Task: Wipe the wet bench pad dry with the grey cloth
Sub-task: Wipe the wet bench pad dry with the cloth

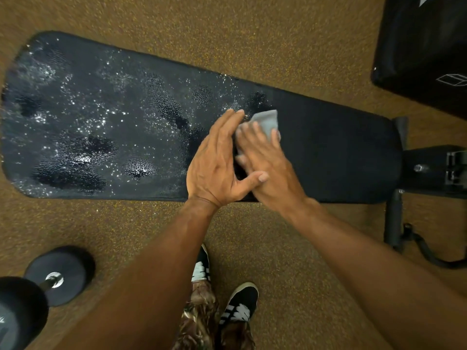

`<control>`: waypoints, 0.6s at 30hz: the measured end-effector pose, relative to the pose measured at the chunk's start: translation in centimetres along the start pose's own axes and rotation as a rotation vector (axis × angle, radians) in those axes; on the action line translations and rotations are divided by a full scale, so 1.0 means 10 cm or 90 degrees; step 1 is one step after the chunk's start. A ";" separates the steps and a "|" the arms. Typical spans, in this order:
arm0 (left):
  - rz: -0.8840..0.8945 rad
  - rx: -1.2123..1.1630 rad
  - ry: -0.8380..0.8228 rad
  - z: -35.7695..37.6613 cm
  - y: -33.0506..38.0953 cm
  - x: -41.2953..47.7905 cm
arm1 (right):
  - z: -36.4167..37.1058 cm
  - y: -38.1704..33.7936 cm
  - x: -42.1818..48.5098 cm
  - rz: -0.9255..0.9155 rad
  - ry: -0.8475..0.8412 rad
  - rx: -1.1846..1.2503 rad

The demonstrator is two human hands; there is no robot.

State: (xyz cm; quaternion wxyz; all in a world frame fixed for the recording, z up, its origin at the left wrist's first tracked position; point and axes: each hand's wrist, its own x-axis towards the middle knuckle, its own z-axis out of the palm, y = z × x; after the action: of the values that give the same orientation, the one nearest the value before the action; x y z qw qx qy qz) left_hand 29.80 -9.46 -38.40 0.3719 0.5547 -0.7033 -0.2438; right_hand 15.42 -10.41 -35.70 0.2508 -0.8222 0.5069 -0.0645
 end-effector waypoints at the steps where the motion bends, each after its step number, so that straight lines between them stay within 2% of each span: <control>1: -0.006 0.002 -0.004 0.00 0.00 0.00 | 0.02 0.03 -0.07 -0.023 -0.031 -0.016; 3: -0.017 0.006 -0.007 -0.02 0.00 0.00 | -0.07 0.19 -0.24 -0.086 -0.082 -0.055; 5: -0.023 0.002 -0.008 -0.02 0.01 0.00 | -0.19 0.36 -0.28 -0.120 -0.090 -0.114; 9: -0.007 0.016 -0.015 0.00 0.01 0.00 | -0.06 0.16 -0.03 0.000 -0.032 -0.065; 12: -0.005 0.013 -0.032 0.00 -0.01 0.00 | 0.02 0.07 -0.12 -0.055 -0.043 -0.008; 14: -0.039 -0.015 -0.033 -0.05 0.02 0.01 | -0.16 0.09 -0.19 -0.034 -0.016 0.111; 16: -0.101 -0.080 -0.008 -0.09 0.12 0.05 | -0.41 0.04 -0.17 0.124 0.049 0.314; 18: -0.199 -0.189 0.027 -0.15 0.30 0.14 | -0.61 -0.04 -0.12 0.290 0.124 0.581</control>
State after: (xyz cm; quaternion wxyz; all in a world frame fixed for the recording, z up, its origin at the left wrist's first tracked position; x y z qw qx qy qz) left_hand 29.00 -9.88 -34.86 0.4219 0.6015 -0.5569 -0.3874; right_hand 12.94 -11.37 -30.08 0.5431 -0.4881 0.6141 -0.2995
